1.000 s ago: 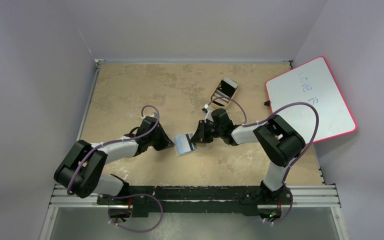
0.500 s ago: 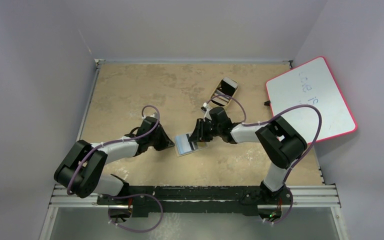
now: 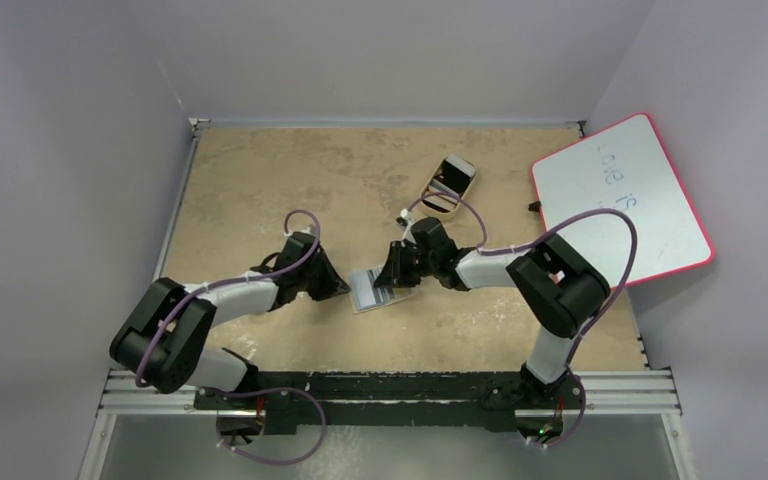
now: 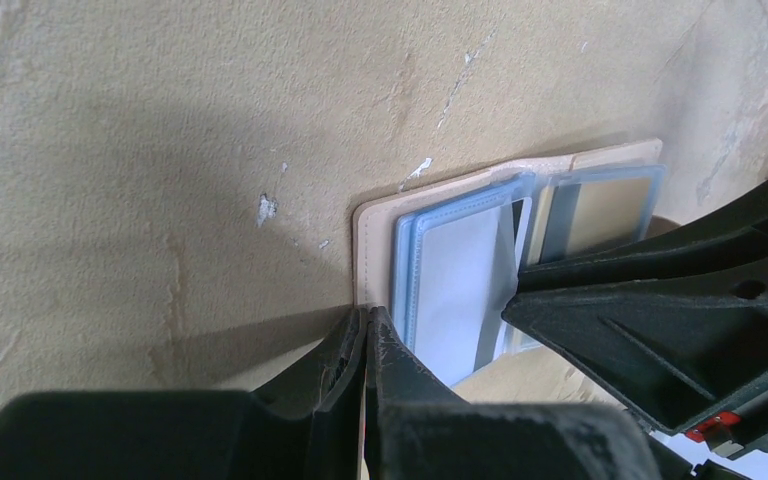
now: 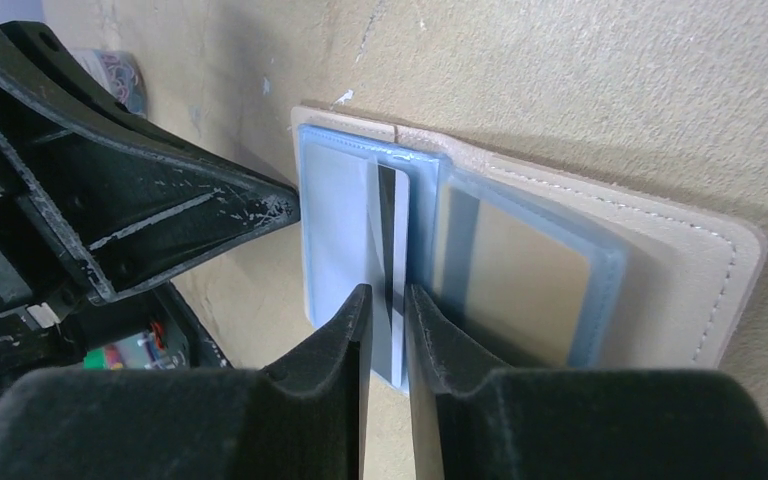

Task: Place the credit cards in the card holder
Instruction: Insert the credit card into the card holder, then pick up the credit card from the storage box.

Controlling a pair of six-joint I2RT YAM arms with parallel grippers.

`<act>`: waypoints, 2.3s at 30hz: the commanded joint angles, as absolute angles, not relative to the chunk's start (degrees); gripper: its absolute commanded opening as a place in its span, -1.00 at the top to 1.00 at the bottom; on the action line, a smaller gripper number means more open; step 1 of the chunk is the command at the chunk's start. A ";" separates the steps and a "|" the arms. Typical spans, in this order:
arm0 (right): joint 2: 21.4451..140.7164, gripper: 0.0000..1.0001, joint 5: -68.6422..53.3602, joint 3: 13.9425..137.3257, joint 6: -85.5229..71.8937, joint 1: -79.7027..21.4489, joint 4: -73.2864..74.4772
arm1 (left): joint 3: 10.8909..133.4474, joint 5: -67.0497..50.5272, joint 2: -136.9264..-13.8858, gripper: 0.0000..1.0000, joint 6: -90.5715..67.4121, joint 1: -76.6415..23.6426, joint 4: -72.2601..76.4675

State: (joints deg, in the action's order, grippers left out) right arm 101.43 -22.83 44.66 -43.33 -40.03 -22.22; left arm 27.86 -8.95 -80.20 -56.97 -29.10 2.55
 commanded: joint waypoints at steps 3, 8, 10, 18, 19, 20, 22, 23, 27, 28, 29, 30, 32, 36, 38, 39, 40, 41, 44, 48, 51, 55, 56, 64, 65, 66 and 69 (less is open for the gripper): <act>100.57 0.54 -21.44 45.53 -44.97 -40.78 -22.96 | 30.21 -8.59 -80.87 1.00 -57.04 -29.79 1.40; 96.54 0.40 -18.55 45.63 -40.84 -40.71 -18.93 | 33.02 -7.73 -79.11 0.65 -56.17 -29.80 -1.49; 93.89 0.33 -15.27 45.83 -38.58 -40.61 -17.24 | 34.37 -6.83 -77.98 0.46 -55.42 -29.80 -3.57; 88.40 0.15 -8.63 52.28 -27.51 -36.23 -9.83 | 41.37 -2.23 -69.46 -0.12 -49.22 -29.79 -13.73; 88.26 0.14 -7.59 53.60 -25.66 -35.17 -8.52 | 42.69 -2.02 -67.85 -0.15 -47.78 -29.79 -15.41; 88.29 0.13 -5.98 54.81 -23.30 -33.80 -7.38 | 43.99 -1.81 -66.73 -0.17 -46.37 -29.79 -16.94; 88.61 0.11 -2.57 58.81 -20.02 -32.18 -4.93 | 47.05 -0.95 -64.95 -0.19 -43.46 -29.79 -20.06; 88.87 0.09 -0.75 61.22 -17.46 -31.10 -3.77 | 48.39 -0.71 -64.08 -0.20 -42.10 -29.79 -21.34; 92.24 0.00 8.55 70.17 -11.26 -28.01 2.59 | 52.39 -1.94 -61.35 -0.25 -36.56 -29.79 -25.03; 93.71 -0.01 10.18 72.26 -9.80 -27.12 3.39 | 53.00 -2.20 -60.90 -0.26 -35.43 -29.84 -25.94; 94.98 -0.01 12.04 74.30 -8.34 -26.36 3.98 | 53.48 -2.70 -60.40 -0.32 -34.07 -29.80 -26.42; 96.15 -0.01 13.69 76.01 -6.68 -25.63 4.20 | 53.66 -2.75 -59.86 -0.38 -33.08 -29.80 -26.90; 98.65 -0.01 16.50 78.89 -3.16 -24.45 3.38 | 53.30 -1.57 -58.64 -0.41 -31.69 -29.80 -27.29; 104.75 0.00 21.48 85.26 2.92 -21.95 2.95 | 51.27 -1.81 -56.64 -0.41 -28.51 -29.79 -26.76; 107.75 -0.02 23.25 87.76 6.20 -21.23 3.04 | 50.56 -1.28 -56.00 -0.45 -27.28 -29.79 -26.91; 109.27 -0.05 24.25 88.96 7.63 -21.00 3.66 | 50.04 -0.70 -55.72 -0.45 -27.07 -29.75 -26.74; 110.77 -0.06 25.92 90.36 8.59 -20.74 4.75 | 49.68 0.02 -55.56 -0.45 -27.03 -29.77 -26.80; 112.03 -0.07 26.90 91.29 9.48 -20.46 5.38 | 49.66 0.52 -55.56 -0.45 -26.90 -29.71 -27.11; 114.37 -0.10 26.64 91.74 13.83 -19.71 4.78 | 49.92 -0.15 -55.34 -0.45 -25.90 -29.71 -27.91; 116.81 -0.11 27.32 92.29 18.67 -19.58 3.91 | 49.93 0.02 -54.74 -0.45 -25.93 -29.71 -28.02; 118.31 -0.11 26.34 93.24 21.41 -19.47 3.63 | 49.92 -0.52 -53.96 -0.45 -25.91 -29.71 -27.95; 120.37 -0.12 27.19 95.09 23.09 -19.51 3.71 | 49.60 -0.91 -53.15 -0.45 -25.86 -29.71 -27.53; 120.83 -0.13 26.87 95.58 23.21 -19.47 3.77 | 49.65 -1.03 -53.03 -0.45 -25.79 -29.71 -27.56; 123.83 -0.18 26.66 98.55 24.47 -19.51 4.26 | 49.65 -1.78 -53.80 -0.45 -25.25 -29.71 -27.69; 123.92 -0.18 26.36 98.74 24.58 -19.51 4.53 | 49.69 -1.77 -53.95 -0.45 -25.23 -29.71 -27.77; 124.11 -0.18 26.22 99.08 24.61 -19.50 4.91 | 49.78 -1.55 -54.17 -0.45 -25.22 -29.71 -28.03; 124.72 -0.18 25.67 99.94 24.87 -19.51 5.43 | 50.21 -2.20 -54.48 -0.45 -24.81 -29.75 -28.47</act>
State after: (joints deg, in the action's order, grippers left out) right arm 124.55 25.98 96.60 23.55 -19.49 4.80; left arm 49.76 -1.26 -54.24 -26.33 -29.45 -28.88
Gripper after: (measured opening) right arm 0.591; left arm 0.722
